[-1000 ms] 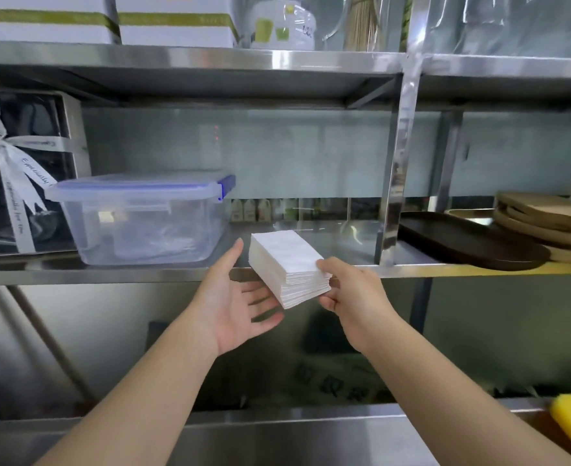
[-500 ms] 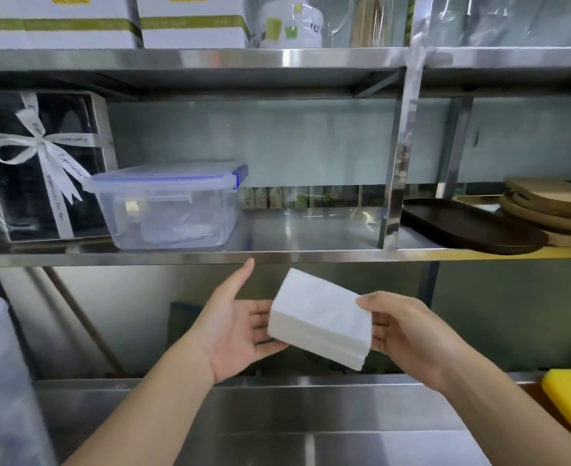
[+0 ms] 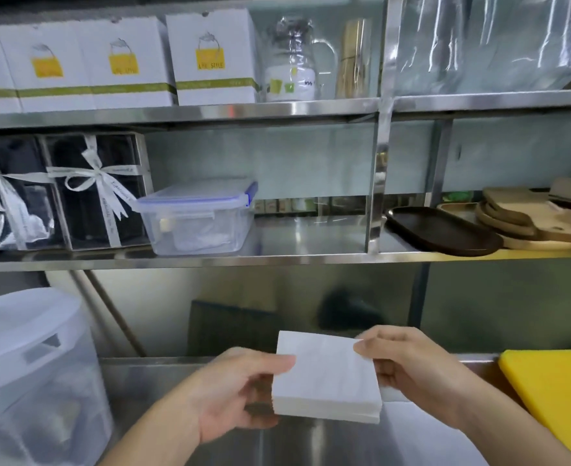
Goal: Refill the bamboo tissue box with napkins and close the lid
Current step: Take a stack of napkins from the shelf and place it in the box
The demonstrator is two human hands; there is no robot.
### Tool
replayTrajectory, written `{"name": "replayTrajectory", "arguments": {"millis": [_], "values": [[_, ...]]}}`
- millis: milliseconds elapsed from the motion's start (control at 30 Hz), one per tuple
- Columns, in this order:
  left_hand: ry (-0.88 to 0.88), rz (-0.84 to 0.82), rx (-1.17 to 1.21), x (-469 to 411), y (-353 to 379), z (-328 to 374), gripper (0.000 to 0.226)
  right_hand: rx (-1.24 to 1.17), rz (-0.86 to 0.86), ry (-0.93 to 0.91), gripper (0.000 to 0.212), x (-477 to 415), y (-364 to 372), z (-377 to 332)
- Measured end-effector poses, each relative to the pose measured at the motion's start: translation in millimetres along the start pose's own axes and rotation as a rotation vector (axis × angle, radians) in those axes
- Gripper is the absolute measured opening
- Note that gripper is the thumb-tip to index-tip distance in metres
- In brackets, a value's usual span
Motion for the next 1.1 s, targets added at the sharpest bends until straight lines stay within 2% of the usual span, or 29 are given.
{"name": "replayTrajectory", "arguments": {"millis": [67, 133, 267, 367, 500, 633, 867, 967, 1100], "values": [[0.042, 0.051, -0.015, 21, 9, -3, 0.053, -0.038, 0.015, 0.021, 0.013, 17, 2, 4], [0.06, 0.107, 0.012, 39, 15, -9, 0.055, -0.115, 0.061, 0.068, 0.025, 33, 4, 16], [0.016, 0.164, 0.144, 71, 17, -27, 0.048, -0.287, -0.076, 0.291, 0.081, 65, 29, 50], [-0.051, 0.144, 0.274, 92, 19, -44, 0.04, -0.408, -0.218, 0.447, 0.086, 93, 52, 65], [-0.108, 0.143, 0.408, 123, 24, -56, 0.05, -0.505, -0.297, 0.445, 0.096, 129, 80, 65], [-0.055, 0.154, 0.303, 152, 33, -52, 0.054, -0.647, -0.349, 0.333, 0.083, 158, 106, 60], [-0.001, 0.21, 0.127, 174, 32, -62, 0.06, -0.343, -0.164, 0.315, 0.074, 184, 92, 77], [0.003, 0.222, 0.056, 174, 39, -78, 0.05, -0.213, -0.106, 0.294, 0.063, 199, 84, 81], [-0.002, 0.244, 0.045, 169, 54, -102, 0.02, -0.102, 0.012, 0.298, 0.047, 213, 69, 92]]}}
Point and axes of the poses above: each hand's wrist, its own x-axis away from the middle knuckle, its own y-axis out of the palm, z = x × y, the point moved 9 cm from there along -x, towards the middle knuckle, and after that the axes turned 1 degree about y, right-handed, at the moved point
